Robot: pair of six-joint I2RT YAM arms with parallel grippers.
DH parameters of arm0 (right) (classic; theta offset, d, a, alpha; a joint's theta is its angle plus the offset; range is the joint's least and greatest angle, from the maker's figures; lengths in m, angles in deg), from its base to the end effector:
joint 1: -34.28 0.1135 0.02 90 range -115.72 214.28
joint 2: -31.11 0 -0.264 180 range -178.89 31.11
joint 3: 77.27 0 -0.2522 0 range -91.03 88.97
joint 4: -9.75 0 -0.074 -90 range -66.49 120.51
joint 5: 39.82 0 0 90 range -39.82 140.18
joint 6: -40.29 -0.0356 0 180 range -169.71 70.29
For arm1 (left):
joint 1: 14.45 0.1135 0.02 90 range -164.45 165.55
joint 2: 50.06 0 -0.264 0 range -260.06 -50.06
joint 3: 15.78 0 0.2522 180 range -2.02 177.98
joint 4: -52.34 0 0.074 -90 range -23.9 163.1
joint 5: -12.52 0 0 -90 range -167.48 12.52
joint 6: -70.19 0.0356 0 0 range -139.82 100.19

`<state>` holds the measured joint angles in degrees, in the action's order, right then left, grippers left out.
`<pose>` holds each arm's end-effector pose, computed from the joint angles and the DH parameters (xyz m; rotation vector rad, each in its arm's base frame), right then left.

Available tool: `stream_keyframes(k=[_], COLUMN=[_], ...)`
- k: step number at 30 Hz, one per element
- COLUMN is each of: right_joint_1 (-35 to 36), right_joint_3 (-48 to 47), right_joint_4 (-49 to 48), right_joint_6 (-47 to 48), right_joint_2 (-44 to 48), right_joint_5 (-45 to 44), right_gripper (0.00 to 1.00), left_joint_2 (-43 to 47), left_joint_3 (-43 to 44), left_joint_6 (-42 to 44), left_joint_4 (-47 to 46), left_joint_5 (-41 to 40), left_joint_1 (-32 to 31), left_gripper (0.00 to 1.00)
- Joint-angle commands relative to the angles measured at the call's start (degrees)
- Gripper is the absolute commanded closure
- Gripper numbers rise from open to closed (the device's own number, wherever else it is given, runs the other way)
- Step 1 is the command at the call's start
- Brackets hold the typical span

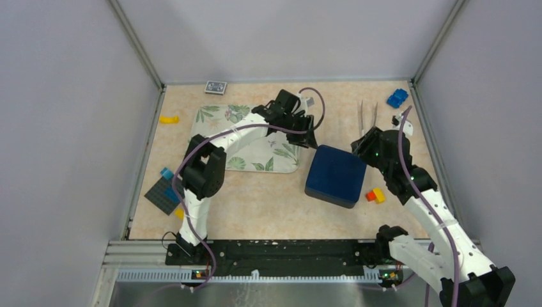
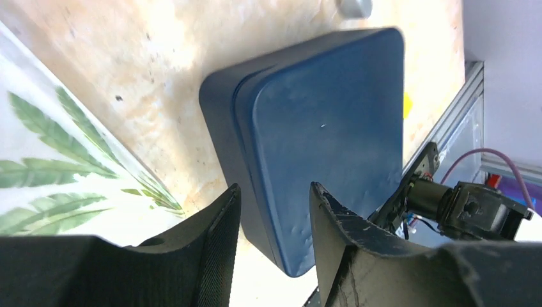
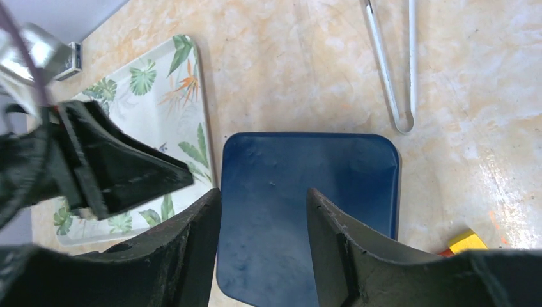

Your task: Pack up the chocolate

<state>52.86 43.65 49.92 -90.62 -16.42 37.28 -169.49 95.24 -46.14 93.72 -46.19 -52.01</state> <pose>0.1772 0.0512 0.3067 0.5389 2.0109 0.4078 0.3586 -0.2991 0.2268 0.5201 2.5639 -1.1225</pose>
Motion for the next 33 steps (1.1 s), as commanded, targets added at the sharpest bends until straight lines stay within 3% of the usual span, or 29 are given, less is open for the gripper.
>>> stream_keyframes(k=[1, 6, 14, 21, 24, 33], right_joint_1=[-0.27, -0.28, -0.47, -0.63, -0.59, -0.67], right_joint_3=[-0.01, -0.51, -0.52, -0.12, -0.49, -3.26], right_joint_4=[0.16, 0.18, 1.06, 1.69, 1.61, 2.76], right_joint_6=[0.43, 0.62, 0.82, 0.8, 1.03, 2.58], right_joint_2=[-0.32, -0.47, -0.17, 0.2, 0.25, 0.14], right_joint_5=[-1.26, -1.55, -2.25, -2.22, -2.0, -3.07], right_gripper=[0.5, 0.5, 0.5, 0.5, 0.49, 0.49], left_joint_2=[4.63, 4.69, -1.59, -8.45, -10.66, 1.35], left_joint_3=[5.28, 9.38, 13.89, 6.75, 7.55, 10.53], left_joint_6=[3.34, 5.87, 7.41, 5.0, 5.06, 6.02], left_joint_4=[2.04, 2.56, 4.02, -0.18, 0.77, 0.15], left_joint_5=[-4.75, -10.41, -13.66, -13.12, -12.56, -13.95], left_joint_1=[-0.03, -2.94, -5.9, -6.27, -6.43, -6.71], left_gripper=[0.51, 0.68, 0.68, 0.71, 0.74, 0.72])
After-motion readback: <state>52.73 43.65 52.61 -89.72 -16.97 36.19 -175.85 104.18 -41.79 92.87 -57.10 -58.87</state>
